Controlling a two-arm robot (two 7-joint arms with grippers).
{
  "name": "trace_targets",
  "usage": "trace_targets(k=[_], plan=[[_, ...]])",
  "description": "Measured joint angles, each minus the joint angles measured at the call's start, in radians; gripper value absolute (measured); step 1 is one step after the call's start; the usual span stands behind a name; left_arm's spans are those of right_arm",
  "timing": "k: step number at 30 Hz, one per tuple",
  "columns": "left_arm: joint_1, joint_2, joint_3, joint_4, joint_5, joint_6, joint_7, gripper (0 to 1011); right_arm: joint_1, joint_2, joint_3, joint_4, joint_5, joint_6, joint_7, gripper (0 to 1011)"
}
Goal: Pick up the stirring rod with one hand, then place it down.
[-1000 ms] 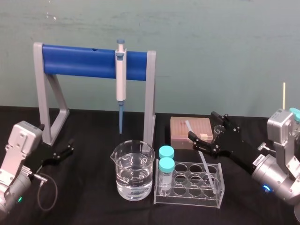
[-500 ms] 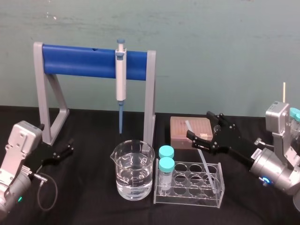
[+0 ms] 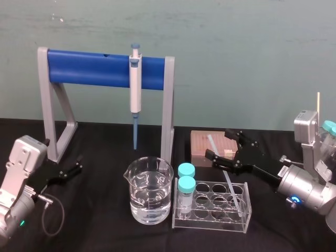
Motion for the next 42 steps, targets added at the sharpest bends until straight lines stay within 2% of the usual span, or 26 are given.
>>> trace_targets(k=[9,23,39,42], plan=[[0.000,0.000,0.000,0.000,0.000,0.000,0.000,1001,0.005,0.002,-0.011,0.006,0.019,0.034,0.021,1003],[0.000,0.000,0.000,0.000,0.000,0.000,0.000,1000,-0.008,0.013,-0.030,-0.018,0.019,0.066,0.009,1003],[0.000,0.000,0.000,0.000,0.000,0.000,0.000,1000,-0.008,0.012,-0.030,-0.017,0.017,0.065,0.007,1003],[0.000,0.000,0.000,0.000,0.000,0.000,0.000,1000,-0.007,0.012,-0.029,-0.017,0.017,0.064,0.007,966]])
